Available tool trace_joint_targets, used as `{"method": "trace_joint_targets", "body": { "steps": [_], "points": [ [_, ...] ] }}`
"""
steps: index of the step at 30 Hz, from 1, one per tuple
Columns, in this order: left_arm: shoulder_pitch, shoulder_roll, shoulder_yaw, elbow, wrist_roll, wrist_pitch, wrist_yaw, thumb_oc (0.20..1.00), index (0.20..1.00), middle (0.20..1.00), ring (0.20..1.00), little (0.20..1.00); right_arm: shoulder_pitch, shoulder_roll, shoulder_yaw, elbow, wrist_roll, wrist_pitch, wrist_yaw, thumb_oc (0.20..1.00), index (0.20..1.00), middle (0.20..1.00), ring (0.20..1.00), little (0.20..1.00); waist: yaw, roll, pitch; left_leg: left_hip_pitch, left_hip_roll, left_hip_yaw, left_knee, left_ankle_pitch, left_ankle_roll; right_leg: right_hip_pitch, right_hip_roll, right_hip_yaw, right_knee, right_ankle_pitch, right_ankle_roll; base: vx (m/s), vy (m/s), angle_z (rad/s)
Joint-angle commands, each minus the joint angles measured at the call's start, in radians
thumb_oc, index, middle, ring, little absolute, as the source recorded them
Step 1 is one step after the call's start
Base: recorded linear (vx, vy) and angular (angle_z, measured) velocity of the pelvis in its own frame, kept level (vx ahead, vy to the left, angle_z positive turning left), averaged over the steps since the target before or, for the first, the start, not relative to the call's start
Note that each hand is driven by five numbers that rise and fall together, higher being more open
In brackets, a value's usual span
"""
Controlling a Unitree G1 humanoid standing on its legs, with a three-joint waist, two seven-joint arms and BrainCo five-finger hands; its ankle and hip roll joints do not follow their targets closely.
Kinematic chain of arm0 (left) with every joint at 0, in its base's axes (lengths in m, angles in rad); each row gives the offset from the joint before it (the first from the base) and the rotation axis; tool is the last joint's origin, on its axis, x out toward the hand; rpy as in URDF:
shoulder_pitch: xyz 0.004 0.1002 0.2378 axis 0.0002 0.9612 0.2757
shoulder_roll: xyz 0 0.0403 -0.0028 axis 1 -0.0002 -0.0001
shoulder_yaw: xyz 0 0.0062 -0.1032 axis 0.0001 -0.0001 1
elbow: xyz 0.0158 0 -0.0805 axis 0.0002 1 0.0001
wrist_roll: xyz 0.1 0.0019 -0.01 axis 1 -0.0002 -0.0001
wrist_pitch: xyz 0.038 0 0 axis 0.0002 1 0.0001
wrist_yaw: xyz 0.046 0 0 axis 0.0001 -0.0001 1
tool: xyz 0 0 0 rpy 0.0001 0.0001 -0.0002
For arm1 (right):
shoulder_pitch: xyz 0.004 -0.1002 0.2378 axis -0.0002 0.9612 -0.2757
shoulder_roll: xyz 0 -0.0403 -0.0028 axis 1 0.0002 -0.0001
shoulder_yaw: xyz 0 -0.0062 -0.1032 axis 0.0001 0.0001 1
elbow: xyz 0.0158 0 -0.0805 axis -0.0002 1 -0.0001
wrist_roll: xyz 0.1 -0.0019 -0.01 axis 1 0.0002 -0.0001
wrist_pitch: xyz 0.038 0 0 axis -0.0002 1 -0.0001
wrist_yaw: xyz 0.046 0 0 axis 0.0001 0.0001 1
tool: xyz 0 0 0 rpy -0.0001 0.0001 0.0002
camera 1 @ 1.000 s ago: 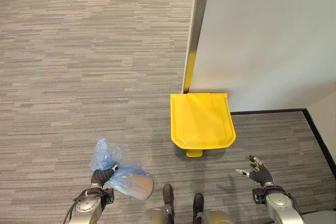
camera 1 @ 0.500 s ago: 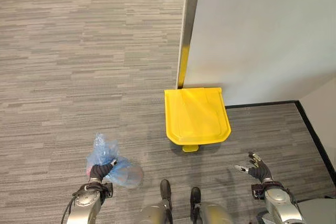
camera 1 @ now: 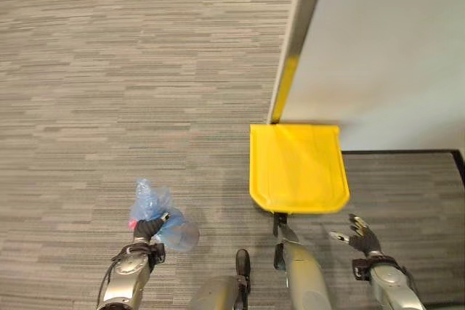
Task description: Gather garbage on tea table into small bin, then transfer packed bag to large trash can.
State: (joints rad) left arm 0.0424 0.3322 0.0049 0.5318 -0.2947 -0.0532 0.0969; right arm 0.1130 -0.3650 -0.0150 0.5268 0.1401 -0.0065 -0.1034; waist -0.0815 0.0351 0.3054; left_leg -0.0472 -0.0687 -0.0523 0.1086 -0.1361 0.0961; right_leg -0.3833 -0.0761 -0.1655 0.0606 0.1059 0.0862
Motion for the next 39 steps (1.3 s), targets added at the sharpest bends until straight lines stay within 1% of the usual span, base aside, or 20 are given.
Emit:
{"method": "trace_joint_targets", "body": {
  "steps": [1, 2, 3, 4, 5, 6, 7, 11, 12, 13, 17, 21, 25, 28, 34, 39],
  "points": [
    [0.01, 0.082, 0.017, -0.056, -0.015, -0.051, 0.004, 0.2, 0.2, 0.2, 0.2, 0.2, 0.006, -0.033, -0.032, -0.007, 0.069, -0.033, -0.036, 1.0, 1.0, 1.0, 1.0, 1.0, -0.063, -0.068, -0.067, 0.239, 0.016, -0.033, 0.007, -0.151, -0.138, -0.099, -0.039, 0.042, 0.136, 0.033, 0.064, 0.09, -0.099, 1.06],
    [0.006, 0.078, 0.013, -0.054, -0.017, -0.054, 0.006, 0.2, 0.2, 0.2, 0.2, 0.2, 0.012, -0.031, -0.056, -0.004, 0.096, -0.041, -0.045, 1.0, 1.0, 1.0, 1.0, 1.0, -0.078, -0.062, -0.076, 0.245, 0.034, -0.034, -0.007, -0.157, -0.14, -0.098, -0.031, 0.039, 0.143, 0.023, 0.058, 0.12, -0.104, 1.33],
    [-0.007, 0.074, 0.015, -0.037, -0.031, -0.06, 0.006, 0.2, 0.2, 0.2, 0.2, 0.2, 0.006, -0.032, -0.111, 0.011, 0.158, -0.063, -0.068, 1.0, 1.0, 1.0, 1.0, 1.0, -0.11, -0.042, -0.096, 0.25, 0.062, -0.027, -0.035, -0.141, -0.145, -0.12, -0.009, 0.034, 0.154, 0.014, 0.052, 0.13, -0.104, 0.85],
    [-0.008, 0.074, 0.014, -0.036, -0.031, -0.06, 0.005, 0.2, 0.2, 0.2, 0.2, 0.2, 0.006, -0.033, -0.112, 0.011, 0.158, -0.063, -0.068, 1.0, 1.0, 1.0, 1.0, 1.0, -0.11, -0.041, -0.098, 0.249, 0.063, -0.027, -0.036, -0.141, -0.145, -0.122, -0.008, 0.034, 0.154, 0.014, 0.052, 0.06, -0.021, 0.14],
    [-0.01, 0.072, 0.022, -0.036, -0.037, -0.062, 0.007, 0.2, 0.2, 0.2, 0.2, 0.2, -0.003, -0.028, -0.138, 0.013, 0.192, -0.077, -0.083, 1.0, 1.0, 1.0, 1.0, 1.0, -0.12, -0.033, -0.102, 0.241, 0.068, -0.01, -0.043, -0.127, -0.147, -0.137, 0.0, 0.034, 0.155, 0.017, 0.055, 0.0, 0.029, -0.26],
    [-0.01, 0.072, 0.021, -0.036, -0.037, -0.062, 0.007, 0.2, 0.2, 0.2, 0.2, 0.2, -0.003, -0.029, -0.138, 0.013, 0.192, -0.077, -0.083, 1.0, 1.0, 1.0, 1.0, 1.0, -0.119, -0.032, -0.103, 0.24, 0.068, -0.009, -0.044, -0.127, -0.147, -0.139, 0.001, 0.035, 0.156, 0.017, 0.055, -0.01, 0.062, -0.15],
    [-0.002, 0.071, 0.03, -0.043, -0.035, -0.062, 0.002, 0.2, 0.2, 0.2, 0.2, 0.2, -0.009, -0.022, -0.152, 0.01, 0.211, -0.088, -0.083, 1.0, 1.0, 1.0, 1.0, 1.0, -0.123, -0.031, -0.109, 0.249, 0.067, 0.012, -0.068, -0.133, -0.143, -0.144, 0.009, 0.039, 0.149, 0.024, 0.061, 0.0, 0.033, -0.15],
    [0.014, 0.071, 0.041, -0.052, -0.027, -0.058, -0.007, 0.2, 0.2, 0.2, 0.2, 0.2, -0.016, -0.014, -0.141, 0.005, 0.196, -0.078, -0.077, 1.0, 1.0, 1.0, 1.0, 1.0, -0.114, -0.038, -0.113, 0.269, 0.056, 0.038, -0.097, -0.14, -0.134, -0.144, 0.016, 0.046, 0.143, 0.045, 0.074, -0.03, 0.052, -0.26],
    [0.021, 0.071, 0.042, -0.059, -0.019, -0.057, -0.01, 0.2, 0.2, 0.2, 0.2, 0.2, -0.019, -0.01, -0.131, -0.002, 0.185, -0.074, -0.07, 1.0, 1.0, 1.0, 1.0, 1.0, -0.111, -0.042, -0.112, 0.282, 0.05, 0.045, -0.112, -0.151, -0.127, -0.14, 0.016, 0.049, 0.139, 0.051, 0.079, -0.08, 0.085, -0.75],
    [0.035, 0.072, 0.046, -0.063, 0.002, -0.053, -0.017, 0.2, 0.2, 0.2, 0.2, 0.2, -0.025, -0.005, -0.106, -0.026, 0.15, -0.06, -0.059, 1.0, 1.0, 1.0, 1.0, 1.0, -0.102, -0.053, -0.111, 0.305, 0.035, 0.058, -0.136, -0.166, -0.114, -0.132, 0.012, 0.052, 0.125, 0.07, 0.088, -0.08, 0.077, -0.88],
    [0.041, 0.072, 0.041, -0.062, 0.01, -0.05, -0.019, 0.2, 0.2, 0.2, 0.2, 0.2, -0.037, -0.002, -0.073, -0.011, 0.12, -0.047, -0.052, 1.0, 1.0, 1.0, 1.0, 1.0, -0.09, -0.062, -0.109, 0.316, 0.026, 0.065, -0.144, -0.172, -0.106, -0.119, 0.006, 0.052, 0.11, 0.078, 0.089, -0.05, 0.023, -0.12],
    [0.024, 0.067, 0.016, -0.048, 0.005, -0.049, -0.022, 0.2, 0.2, 0.2, 0.2, 0.2, -0.074, 0.02, -0.007, 0.082, 0.12, -0.022, -0.034, 1.0, 1.0, 1.0, 1.0, 1.0, -0.075, -0.064, -0.106, 0.317, 0.017, 0.055, -0.14, -0.176, -0.1, -0.112, -0.008, 0.044, 0.099, 0.081, 0.081, -0.03, 0.007, 0.07],
    [-0.011, 0.063, -0.023, -0.02, -0.001, -0.048, -0.029, 0.2, 0.2, 0.2, 0.2, 0.2, -0.125, 0.061, 0.106, 0.138, 0.139, 0.007, 0.029, 1.0, 1.0, 1.0, 1.0, 1.0, -0.045, -0.059, -0.101, 0.319, 0.01, 0.026, -0.137, -0.178, -0.094, -0.099, -0.023, 0.031, 0.086, 0.082, 0.071, 0.01, -0.02, 0.13],
    [-0.023, 0.061, -0.04, -0.015, 0.006, -0.048, -0.032, 0.2, 0.2, 0.2, 0.2, 0.2, -0.145, 0.071, 0.142, 0.123, 0.141, 0.006, 0.041, 1.0, 1.0, 1.0, 1.0, 1.0, -0.038, -0.054, -0.101, 0.316, 0.009, 0.02, -0.138, -0.177, -0.093, -0.097, -0.026, 0.028, 0.085, 0.082, 0.068, 0.02, -0.007, 0.13],
    [-0.057, 0.05, -0.084, -0.006, 0.013, -0.049, -0.03, 0.2, 0.2, 0.2, 0.2, 0.2, -0.25, 0.093, 0.279, 0.009, 0.162, -0.01, 0.073, 1.0, 1.0, 1.0, 1.0, 1.0, -0.006, -0.04, -0.105, 0.305, 0.016, 0.007, -0.128, -0.177, -0.094, -0.099, -0.029, 0.018, 0.085, 0.078, 0.062, 0.01, -0.013, 0.1],
    [-0.086, 0.056, -0.117, -0.029, -0.007, -0.062, -0.026, 0.2, 0.2, 0.2, 0.2, 0.2, -0.404, 0.081, 0.34, -0.091, 0.182, -0.039, 0.056, 1.0, 1.0, 1.0, 1.0, 1.0, 0.012, -0.049, -0.109, 0.299, 0.014, 0.001, -0.124, -0.172, -0.094, -0.091, -0.033, 0.012, 0.067, 0.084, 0.062, -0.01, -0.014, 0.09]
  ]
}}
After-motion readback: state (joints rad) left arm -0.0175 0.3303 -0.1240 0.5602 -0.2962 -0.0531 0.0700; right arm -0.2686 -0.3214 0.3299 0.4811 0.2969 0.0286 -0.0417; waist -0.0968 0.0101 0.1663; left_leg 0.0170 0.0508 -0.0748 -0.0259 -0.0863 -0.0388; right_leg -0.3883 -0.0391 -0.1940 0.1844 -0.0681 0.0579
